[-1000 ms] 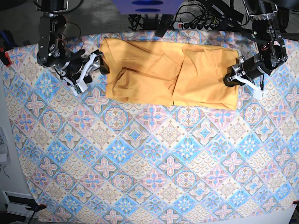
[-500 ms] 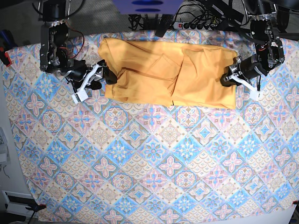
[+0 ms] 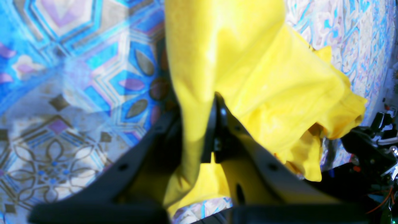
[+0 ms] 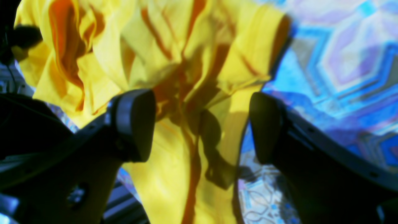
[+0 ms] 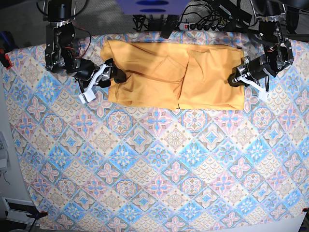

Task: Fold the T-shirt properly
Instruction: 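Grasp both ends of the folded shirt with both grippers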

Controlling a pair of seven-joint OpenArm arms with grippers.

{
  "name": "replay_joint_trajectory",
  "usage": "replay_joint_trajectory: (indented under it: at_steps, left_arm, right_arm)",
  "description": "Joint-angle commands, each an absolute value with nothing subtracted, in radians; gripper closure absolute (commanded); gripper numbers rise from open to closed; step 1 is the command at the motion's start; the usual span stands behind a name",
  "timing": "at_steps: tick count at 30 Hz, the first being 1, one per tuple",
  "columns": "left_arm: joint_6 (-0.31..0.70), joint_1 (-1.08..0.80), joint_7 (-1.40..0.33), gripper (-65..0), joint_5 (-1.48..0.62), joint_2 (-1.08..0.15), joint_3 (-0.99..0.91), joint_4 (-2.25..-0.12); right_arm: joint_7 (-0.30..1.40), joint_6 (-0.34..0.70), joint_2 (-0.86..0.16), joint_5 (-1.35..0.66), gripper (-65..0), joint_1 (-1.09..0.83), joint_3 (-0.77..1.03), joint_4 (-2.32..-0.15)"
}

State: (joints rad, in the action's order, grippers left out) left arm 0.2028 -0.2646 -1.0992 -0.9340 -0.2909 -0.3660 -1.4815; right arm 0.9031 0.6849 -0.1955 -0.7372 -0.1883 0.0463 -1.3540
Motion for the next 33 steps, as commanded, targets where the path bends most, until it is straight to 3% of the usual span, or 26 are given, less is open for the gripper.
replay_joint_trajectory:
  at_steps: [1,16,33]
  left_arm:
    - [0.208,-0.259,-1.096,0.0,-0.949,-0.303,-0.372,-1.492]
    - [0.211,-0.259,-1.069,0.0,-0.898,-0.302,-0.369,-1.492]
    - [0.213,-0.259,-1.063,0.0,-0.894,-0.302,-0.369,-1.492]
  right_arm:
    - [0.889,0.698,-0.194,-0.756,-44.9,-0.179,0.05,-1.369]
    - [0.92,0.698,-0.18,-0.756,-44.9,-0.18,0.056,-1.368]
    - [0.915,0.698,-0.127,-0.754,-44.9,-0.179,0.05,-1.188]
